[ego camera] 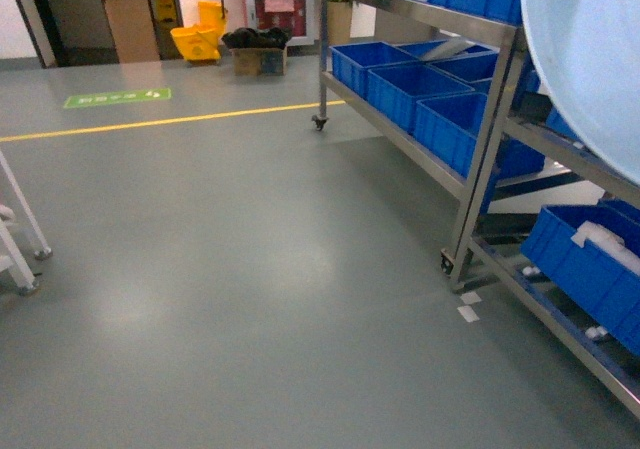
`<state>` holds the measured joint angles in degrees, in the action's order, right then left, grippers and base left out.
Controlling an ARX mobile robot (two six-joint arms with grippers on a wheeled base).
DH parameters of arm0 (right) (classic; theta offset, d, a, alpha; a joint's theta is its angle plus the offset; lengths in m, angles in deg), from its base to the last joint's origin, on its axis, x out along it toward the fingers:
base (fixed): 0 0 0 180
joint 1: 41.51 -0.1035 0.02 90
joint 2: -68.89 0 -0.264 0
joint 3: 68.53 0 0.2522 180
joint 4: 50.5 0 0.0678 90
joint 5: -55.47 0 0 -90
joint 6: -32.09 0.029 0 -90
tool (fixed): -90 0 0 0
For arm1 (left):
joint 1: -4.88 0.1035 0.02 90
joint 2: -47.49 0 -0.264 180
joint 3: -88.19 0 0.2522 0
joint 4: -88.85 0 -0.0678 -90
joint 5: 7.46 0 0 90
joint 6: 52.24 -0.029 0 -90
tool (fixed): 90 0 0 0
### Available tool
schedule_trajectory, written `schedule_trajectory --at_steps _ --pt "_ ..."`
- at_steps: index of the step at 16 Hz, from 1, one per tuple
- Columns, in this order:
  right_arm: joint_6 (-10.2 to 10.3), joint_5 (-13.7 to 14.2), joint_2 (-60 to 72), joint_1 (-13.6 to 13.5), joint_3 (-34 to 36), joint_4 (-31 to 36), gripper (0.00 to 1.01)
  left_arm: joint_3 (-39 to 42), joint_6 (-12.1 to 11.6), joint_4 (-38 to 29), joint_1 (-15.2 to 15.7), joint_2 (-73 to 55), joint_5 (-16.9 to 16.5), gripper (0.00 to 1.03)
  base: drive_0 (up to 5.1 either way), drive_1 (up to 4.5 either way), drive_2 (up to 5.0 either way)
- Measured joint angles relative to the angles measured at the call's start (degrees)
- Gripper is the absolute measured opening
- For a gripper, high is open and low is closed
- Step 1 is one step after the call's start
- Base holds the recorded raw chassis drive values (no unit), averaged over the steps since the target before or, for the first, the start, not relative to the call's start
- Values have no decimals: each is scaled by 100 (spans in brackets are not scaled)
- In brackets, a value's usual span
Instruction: Place blue tray on left shelf second layer neatly
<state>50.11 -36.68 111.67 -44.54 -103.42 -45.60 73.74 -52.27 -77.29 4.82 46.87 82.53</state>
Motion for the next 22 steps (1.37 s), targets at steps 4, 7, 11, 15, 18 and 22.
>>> schedule_trajectory --at_steps 4,7,11,15,18,22 --pt "0 0 -11 0 0 -15 2 0 0 24 4 0 4 98 -159 -159 -159" --pt "0 0 -11 0 0 -17 2 0 0 24 4 0 4 98 -155 -155 -155" --pt "0 0 -11 0 0 -17 2 0 0 24 4 0 4 98 -163 -163 -163" --pt "0 0 -11 0 0 -17 2 0 0 24 4 0 4 98 -155 -155 -155" --pt "0 0 -11 0 0 -17 2 0 0 24 4 0 4 98 -163 -163 -163" --pt "0 0 -13 0 0 -17 2 0 0 24 4 0 4 98 -159 -159 -159"
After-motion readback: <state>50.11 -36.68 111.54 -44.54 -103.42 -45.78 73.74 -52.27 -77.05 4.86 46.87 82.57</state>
